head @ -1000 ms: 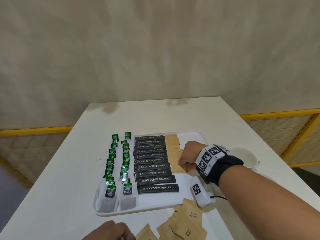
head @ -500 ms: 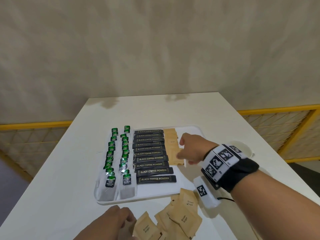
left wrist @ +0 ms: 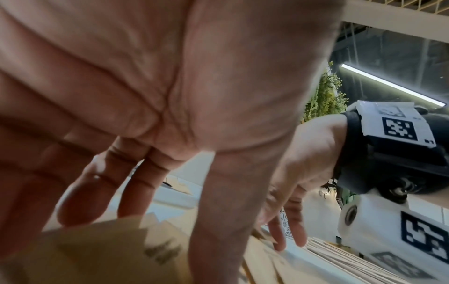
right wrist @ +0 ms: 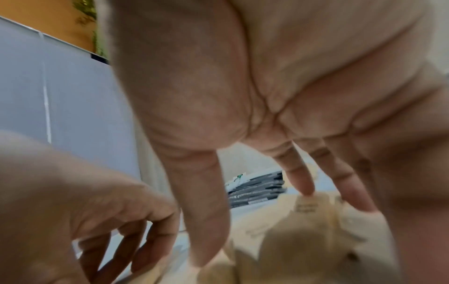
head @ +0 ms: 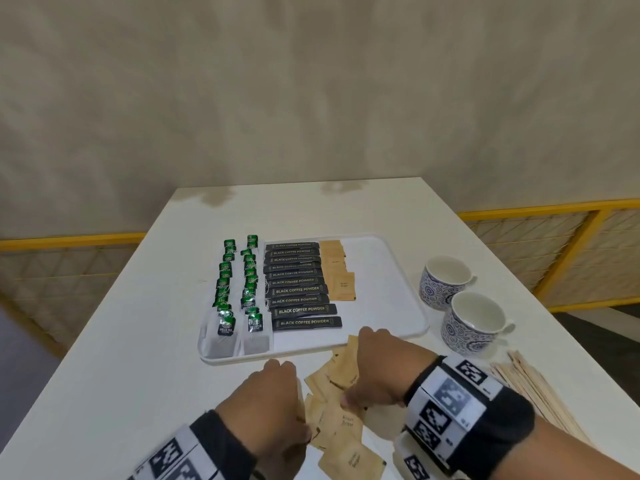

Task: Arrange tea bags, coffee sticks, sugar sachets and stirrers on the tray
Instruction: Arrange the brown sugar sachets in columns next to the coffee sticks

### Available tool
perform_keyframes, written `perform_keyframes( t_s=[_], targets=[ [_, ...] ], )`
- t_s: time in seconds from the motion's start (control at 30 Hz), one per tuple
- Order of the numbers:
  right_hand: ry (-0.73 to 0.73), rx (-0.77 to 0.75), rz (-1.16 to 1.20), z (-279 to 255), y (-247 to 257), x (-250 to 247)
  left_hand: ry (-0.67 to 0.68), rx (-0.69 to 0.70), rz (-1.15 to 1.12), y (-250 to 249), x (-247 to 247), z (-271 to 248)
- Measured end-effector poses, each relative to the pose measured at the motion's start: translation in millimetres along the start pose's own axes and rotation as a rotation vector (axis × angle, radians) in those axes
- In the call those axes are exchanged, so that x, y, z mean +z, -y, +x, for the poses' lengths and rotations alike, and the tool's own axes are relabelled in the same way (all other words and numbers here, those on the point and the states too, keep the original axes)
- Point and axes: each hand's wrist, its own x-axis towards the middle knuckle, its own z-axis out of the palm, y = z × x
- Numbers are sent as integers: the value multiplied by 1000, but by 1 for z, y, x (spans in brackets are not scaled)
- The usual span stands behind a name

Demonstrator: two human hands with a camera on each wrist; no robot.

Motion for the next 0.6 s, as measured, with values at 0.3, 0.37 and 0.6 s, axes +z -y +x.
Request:
perform_keyframes(
  t_s=[0.3,0.37,0.6],
  targets=[
    [-10,13,105,-6,11,14,38,7,24,11,-2,5],
    [8,-3,98,-9,14,14,66,43,64,14,0,6],
    [29,-45,216,-11,4,14,115,265,-58,23,-37,-15]
  ],
)
